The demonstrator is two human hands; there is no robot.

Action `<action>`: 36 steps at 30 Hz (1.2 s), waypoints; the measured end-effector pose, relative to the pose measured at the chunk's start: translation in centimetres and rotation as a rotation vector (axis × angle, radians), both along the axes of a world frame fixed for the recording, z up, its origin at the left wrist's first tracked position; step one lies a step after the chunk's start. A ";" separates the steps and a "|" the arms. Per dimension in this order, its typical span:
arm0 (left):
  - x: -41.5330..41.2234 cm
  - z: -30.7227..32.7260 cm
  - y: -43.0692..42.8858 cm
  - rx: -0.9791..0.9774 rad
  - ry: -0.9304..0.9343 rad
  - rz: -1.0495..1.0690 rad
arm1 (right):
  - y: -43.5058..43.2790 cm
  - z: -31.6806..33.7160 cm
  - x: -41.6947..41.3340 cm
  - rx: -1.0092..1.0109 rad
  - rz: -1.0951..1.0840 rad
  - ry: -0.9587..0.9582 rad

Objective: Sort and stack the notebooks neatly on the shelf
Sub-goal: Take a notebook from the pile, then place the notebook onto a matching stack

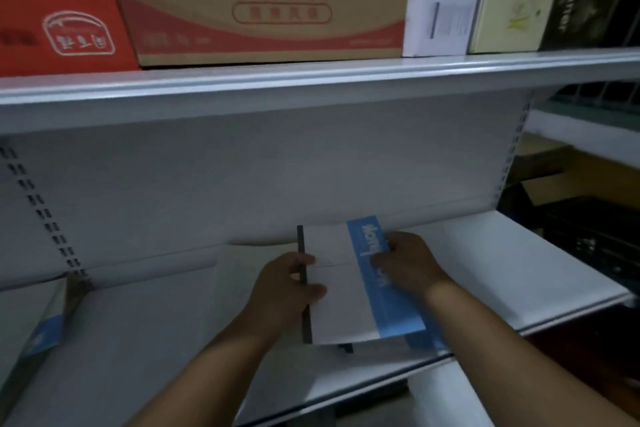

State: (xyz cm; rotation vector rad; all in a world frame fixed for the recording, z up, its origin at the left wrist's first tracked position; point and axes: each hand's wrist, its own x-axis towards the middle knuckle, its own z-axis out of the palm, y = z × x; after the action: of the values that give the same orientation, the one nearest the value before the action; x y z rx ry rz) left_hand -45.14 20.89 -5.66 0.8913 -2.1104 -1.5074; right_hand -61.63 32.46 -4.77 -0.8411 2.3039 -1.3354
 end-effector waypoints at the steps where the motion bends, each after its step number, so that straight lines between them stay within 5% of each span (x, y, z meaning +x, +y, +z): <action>1: -1.2 -0.4 0.7 -0.065 -0.066 -0.039 | 0.9 -0.3 -1.0 0.017 -0.020 0.020; 7: -4.3 -1.6 3.3 -0.339 -0.366 -0.208 | 2.2 -4.4 -3.6 0.208 -0.036 0.182; 12: -3.2 -0.9 2.2 -0.552 -0.363 -0.136 | 1.8 -5.7 -3.0 0.319 -0.030 0.243; 15: -1.1 -1.0 0.2 -0.600 -0.359 -0.024 | 0.4 -4.5 -1.9 0.212 -0.048 0.328; 27: 18.6 -0.5 -9.6 -0.599 -0.685 0.228 | -13.4 -1.2 18.4 0.116 0.630 0.469; 31: 25.5 -1.1 -12.6 -0.532 -0.793 0.269 | -17.2 -1.7 25.9 0.169 0.753 0.349; 36: 33.7 -1.9 -16.3 -0.438 -0.810 0.371 | -22.0 -3.5 32.7 0.236 0.680 -0.344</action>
State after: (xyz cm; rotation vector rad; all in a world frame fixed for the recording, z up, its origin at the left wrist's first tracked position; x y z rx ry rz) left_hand -11.47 4.54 -7.54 1.7796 -2.4350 -0.4772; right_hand -28.97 10.49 -8.26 -1.0787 1.6437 -0.8101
